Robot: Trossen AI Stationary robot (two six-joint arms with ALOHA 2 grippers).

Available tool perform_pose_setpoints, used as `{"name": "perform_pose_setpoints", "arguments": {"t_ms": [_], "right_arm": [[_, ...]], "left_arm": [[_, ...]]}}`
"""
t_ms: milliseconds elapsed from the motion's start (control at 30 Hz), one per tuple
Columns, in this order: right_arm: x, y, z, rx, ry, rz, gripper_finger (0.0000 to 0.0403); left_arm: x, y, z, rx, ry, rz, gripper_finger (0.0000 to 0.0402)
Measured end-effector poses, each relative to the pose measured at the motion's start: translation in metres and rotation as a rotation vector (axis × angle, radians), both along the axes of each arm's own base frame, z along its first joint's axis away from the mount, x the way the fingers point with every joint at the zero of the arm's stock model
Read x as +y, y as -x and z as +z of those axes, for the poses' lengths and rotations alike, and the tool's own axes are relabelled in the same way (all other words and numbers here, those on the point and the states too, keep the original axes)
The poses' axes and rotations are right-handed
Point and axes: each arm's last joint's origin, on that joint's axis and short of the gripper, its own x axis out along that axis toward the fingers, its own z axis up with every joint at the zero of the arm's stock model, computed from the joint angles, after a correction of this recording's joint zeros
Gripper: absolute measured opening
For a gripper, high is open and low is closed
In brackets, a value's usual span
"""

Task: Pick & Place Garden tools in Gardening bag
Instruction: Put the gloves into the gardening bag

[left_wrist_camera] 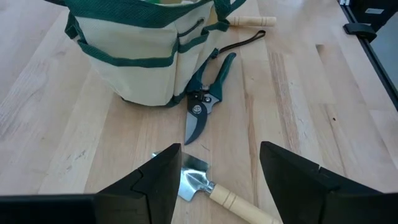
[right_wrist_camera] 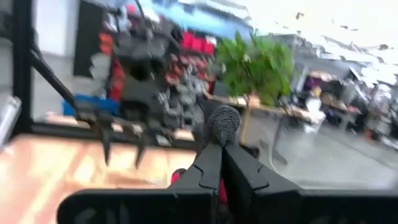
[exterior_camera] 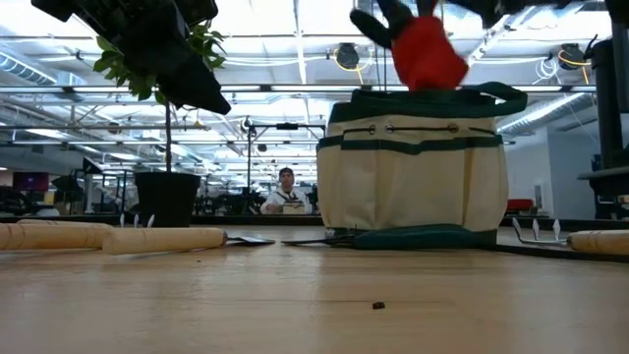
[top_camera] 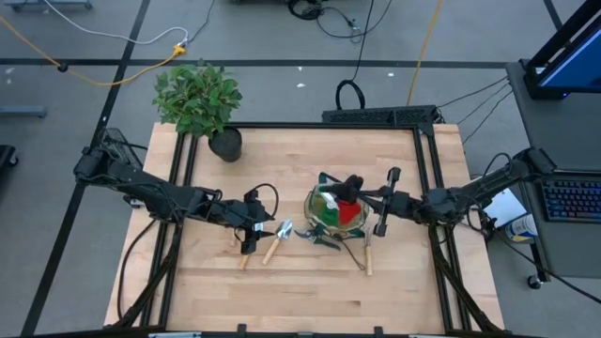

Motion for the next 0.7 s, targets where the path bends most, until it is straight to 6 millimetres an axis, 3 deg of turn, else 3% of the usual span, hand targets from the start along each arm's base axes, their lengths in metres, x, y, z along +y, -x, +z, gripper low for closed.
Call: {"name": "perform_pose_setpoints", "arguments": {"t_ms": [333, 700], "right_arm": [[-0.002, -0.003, -0.019, 0.154, -0.047, -0.046, 0.0000], [0.000, -0.001, -0.053, 0.397, -0.240, -0.016, 0.0000]], "left_arm": [[0.000, 0.000, 0.000, 0.000, 0.000, 0.000, 0.0225], [0.000, 0.000, 0.000, 0.000, -0.001, 0.000, 0.0225]]}}
